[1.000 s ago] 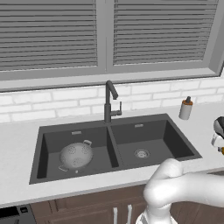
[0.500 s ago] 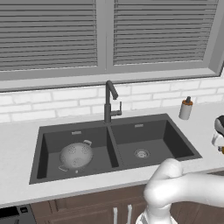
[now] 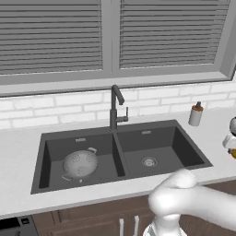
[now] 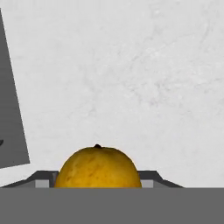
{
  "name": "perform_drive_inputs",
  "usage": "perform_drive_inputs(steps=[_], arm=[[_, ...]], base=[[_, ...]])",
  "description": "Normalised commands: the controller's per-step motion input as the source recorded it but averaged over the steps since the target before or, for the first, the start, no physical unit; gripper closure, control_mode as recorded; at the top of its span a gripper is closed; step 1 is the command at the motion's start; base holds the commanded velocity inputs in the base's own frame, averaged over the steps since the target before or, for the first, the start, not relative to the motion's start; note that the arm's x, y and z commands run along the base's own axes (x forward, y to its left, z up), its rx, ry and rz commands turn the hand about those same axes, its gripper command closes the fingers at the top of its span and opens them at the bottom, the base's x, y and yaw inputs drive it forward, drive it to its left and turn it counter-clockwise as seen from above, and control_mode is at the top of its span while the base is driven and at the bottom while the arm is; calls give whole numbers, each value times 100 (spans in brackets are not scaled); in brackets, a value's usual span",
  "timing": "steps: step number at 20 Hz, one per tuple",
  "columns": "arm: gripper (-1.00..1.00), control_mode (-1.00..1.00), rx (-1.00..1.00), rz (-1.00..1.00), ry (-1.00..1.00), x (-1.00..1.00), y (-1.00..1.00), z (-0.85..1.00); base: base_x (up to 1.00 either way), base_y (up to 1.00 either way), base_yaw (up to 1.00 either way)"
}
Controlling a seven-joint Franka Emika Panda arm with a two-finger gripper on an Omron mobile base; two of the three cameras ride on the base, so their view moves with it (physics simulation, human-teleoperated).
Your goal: Put the colander in the sink, put the mango in the colander, and turn on the sink faucet and pour water over the colander.
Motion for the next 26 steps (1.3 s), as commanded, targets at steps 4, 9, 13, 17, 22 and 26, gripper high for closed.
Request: perform_drive_inputs(steps=[4, 9, 13, 17, 22, 26], arm=[[100, -100, -19, 5, -43, 0, 100, 69], [100, -100, -10, 7, -6, 0, 100, 76], [100, -100, 0, 15, 12, 0, 100, 71], [100, -100, 0, 21, 16, 0, 100, 58], [100, -100, 0, 19, 7, 0, 100, 40], [100, -100, 0, 13, 0, 0, 100, 10]], base=[[0, 0, 0], [0, 0, 0], [0, 0, 0], [0, 0, 0], [0, 0, 0], [0, 0, 0]])
